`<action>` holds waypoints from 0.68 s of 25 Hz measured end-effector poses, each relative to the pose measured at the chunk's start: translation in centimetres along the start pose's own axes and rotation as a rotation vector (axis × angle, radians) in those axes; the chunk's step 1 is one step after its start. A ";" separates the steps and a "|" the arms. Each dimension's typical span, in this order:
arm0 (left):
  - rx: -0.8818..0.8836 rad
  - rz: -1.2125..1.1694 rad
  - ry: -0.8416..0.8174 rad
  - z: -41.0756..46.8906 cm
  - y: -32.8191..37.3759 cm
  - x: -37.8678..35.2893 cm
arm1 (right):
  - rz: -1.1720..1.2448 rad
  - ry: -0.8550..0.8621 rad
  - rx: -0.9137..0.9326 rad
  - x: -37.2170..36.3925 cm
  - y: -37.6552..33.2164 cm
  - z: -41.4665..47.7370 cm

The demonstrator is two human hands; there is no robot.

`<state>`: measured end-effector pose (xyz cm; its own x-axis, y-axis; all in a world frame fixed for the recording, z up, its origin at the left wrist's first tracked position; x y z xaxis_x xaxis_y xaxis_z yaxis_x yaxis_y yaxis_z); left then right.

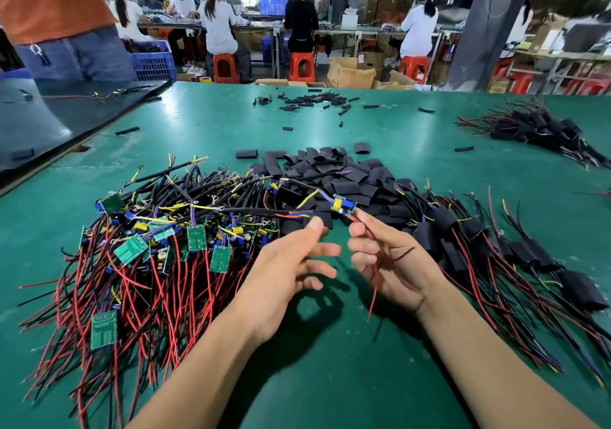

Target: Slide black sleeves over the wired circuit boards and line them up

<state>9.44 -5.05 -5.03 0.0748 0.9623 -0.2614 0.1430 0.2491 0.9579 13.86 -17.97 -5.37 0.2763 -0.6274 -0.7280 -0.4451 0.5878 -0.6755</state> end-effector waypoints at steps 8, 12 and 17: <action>-0.186 -0.025 -0.008 -0.1 0.7 -0.2 | -0.189 -0.115 -0.280 -1.0 1.8 -1.2; -0.273 0.040 0.270 -0.1 1.0 1.7 | -0.141 0.005 -0.254 -0.2 2.1 -0.6; -0.321 0.101 0.330 -0.3 1.5 2.3 | -0.175 -0.017 -0.156 0.0 1.6 -0.4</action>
<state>9.57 -2.43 -4.14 -0.2523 0.9538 -0.1633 -0.1654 0.1237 0.9784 12.78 -17.24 -6.42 0.3748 -0.7032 -0.6041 -0.5148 0.3841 -0.7664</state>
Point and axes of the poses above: each hand's wrist, its own z-axis towards the middle knuckle, its own x-axis out of the back of the hand, y = z × x, the point moved 7 cm from there along z, towards the middle knuckle, and after that the axes turned 2 degrees about -z, right-handed, at the moved point
